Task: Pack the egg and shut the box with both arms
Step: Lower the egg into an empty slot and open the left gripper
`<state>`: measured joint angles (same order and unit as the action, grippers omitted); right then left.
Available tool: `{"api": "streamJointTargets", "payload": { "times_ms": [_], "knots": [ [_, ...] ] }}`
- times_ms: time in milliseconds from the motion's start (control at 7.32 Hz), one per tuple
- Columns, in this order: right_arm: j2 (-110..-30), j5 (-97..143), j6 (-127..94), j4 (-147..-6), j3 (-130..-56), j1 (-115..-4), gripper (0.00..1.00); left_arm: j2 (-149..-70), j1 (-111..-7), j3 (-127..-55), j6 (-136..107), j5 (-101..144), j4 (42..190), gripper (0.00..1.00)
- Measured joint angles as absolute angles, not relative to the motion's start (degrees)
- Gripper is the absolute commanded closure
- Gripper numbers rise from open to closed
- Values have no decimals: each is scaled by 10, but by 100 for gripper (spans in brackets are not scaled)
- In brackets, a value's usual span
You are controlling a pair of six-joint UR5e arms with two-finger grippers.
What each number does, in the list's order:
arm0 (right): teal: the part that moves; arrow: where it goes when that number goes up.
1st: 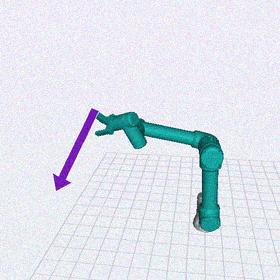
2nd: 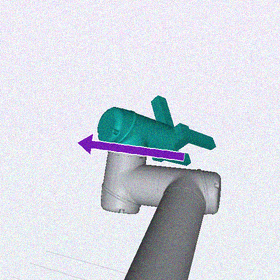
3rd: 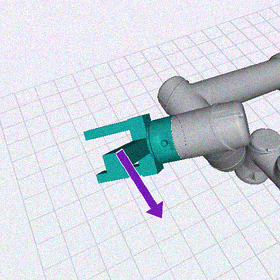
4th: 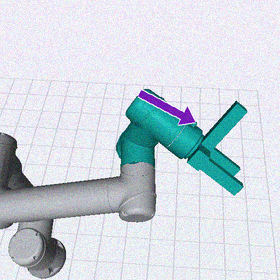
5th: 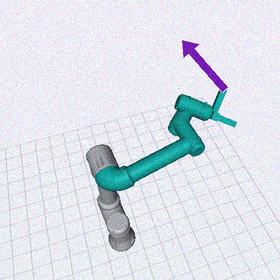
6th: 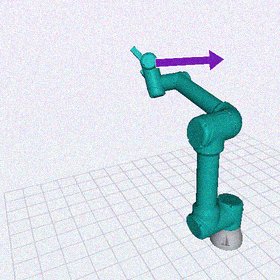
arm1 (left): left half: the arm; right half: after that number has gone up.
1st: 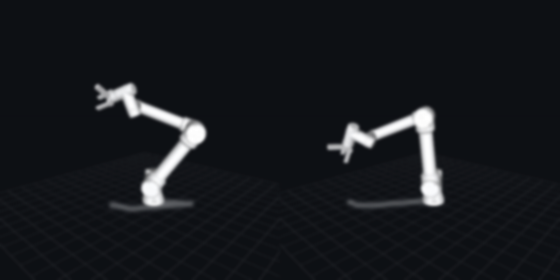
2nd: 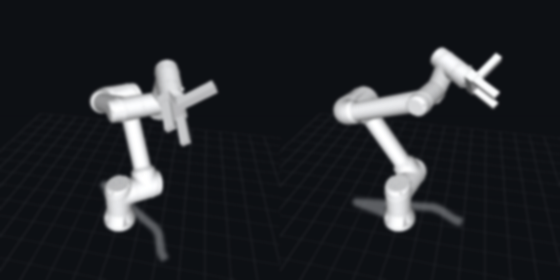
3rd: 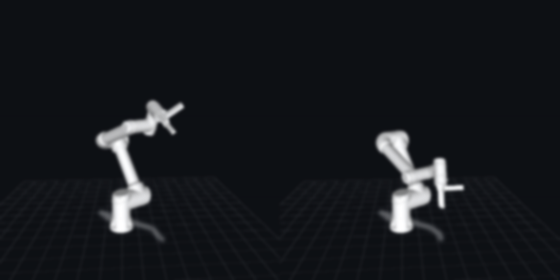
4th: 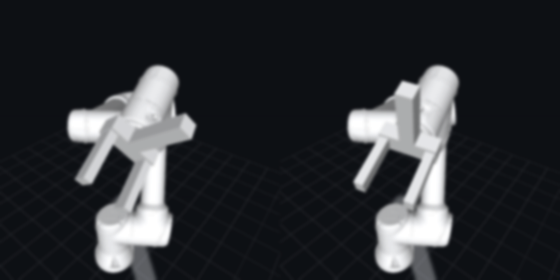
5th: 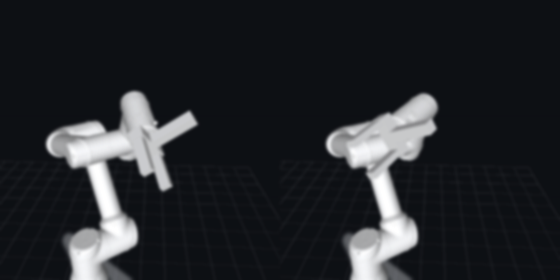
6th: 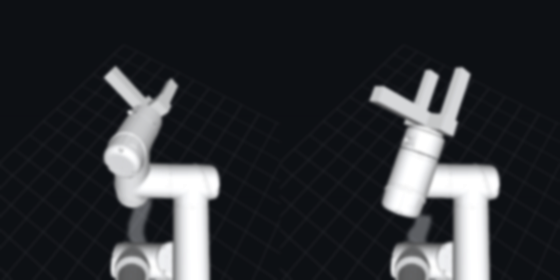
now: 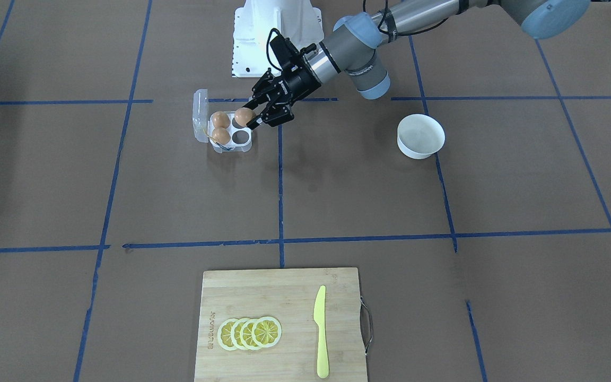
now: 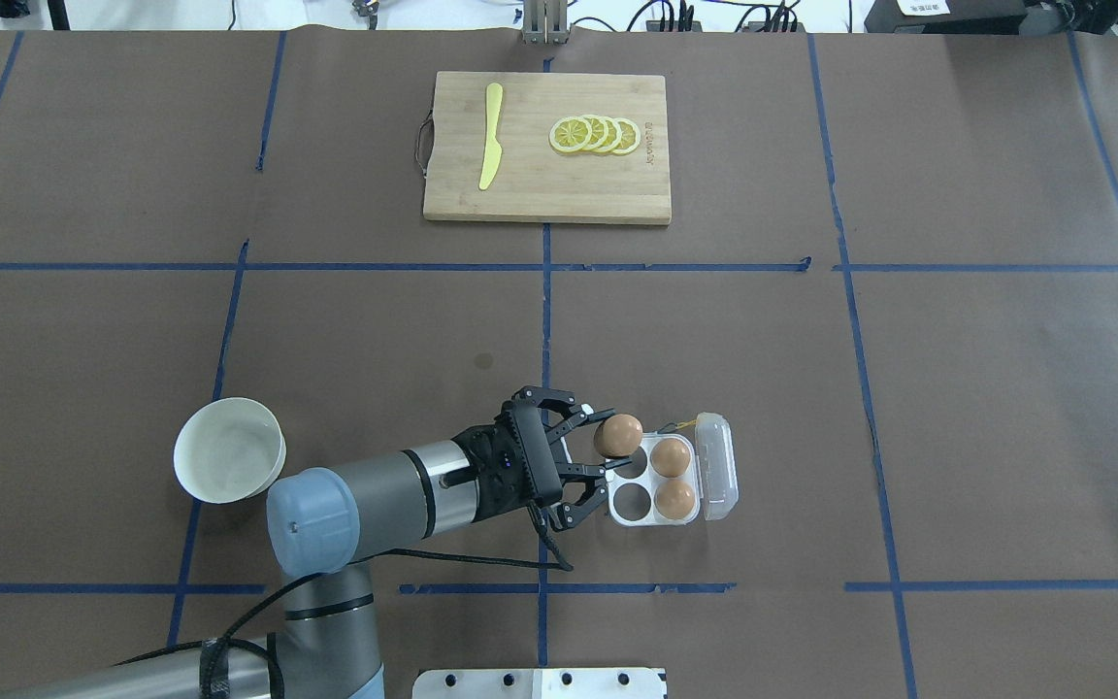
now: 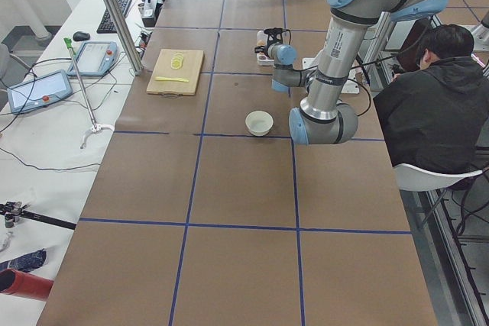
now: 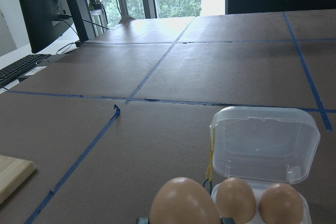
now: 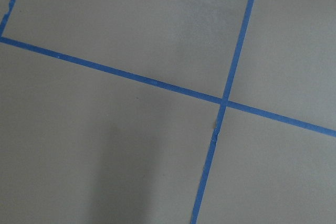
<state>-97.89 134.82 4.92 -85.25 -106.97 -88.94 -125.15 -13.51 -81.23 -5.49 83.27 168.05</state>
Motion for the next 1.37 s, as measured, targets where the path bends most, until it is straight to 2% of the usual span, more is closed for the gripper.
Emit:
{"api": "streamJointTargets", "payload": {
  "times_ms": [410,547,683,820,957,1230,1366],
  "knots": [
    [-982,1348,50,-853,-1070,-889,0,-1266,-126,-789,-55,826,1681,98],
    [-983,1348,50,-853,-1070,-889,0,-1270,-126,-785,-55,826,1680,94],
    [-984,1348,50,-853,-1070,-889,0,-1274,-126,-781,-56,826,1679,85],
    [-985,1348,50,-853,-1070,-889,0,-1276,-126,-780,-58,826,1678,52],
    [-986,1348,50,-853,-1070,-889,0,-1277,-126,-779,-59,826,1678,33],
    [-987,1348,51,-853,-1070,-890,0,-1278,-126,-779,-68,827,1678,23],
    [-988,1348,51,-853,-1070,-890,0,-1278,-126,-779,-78,828,1678,0]
  ]
}}
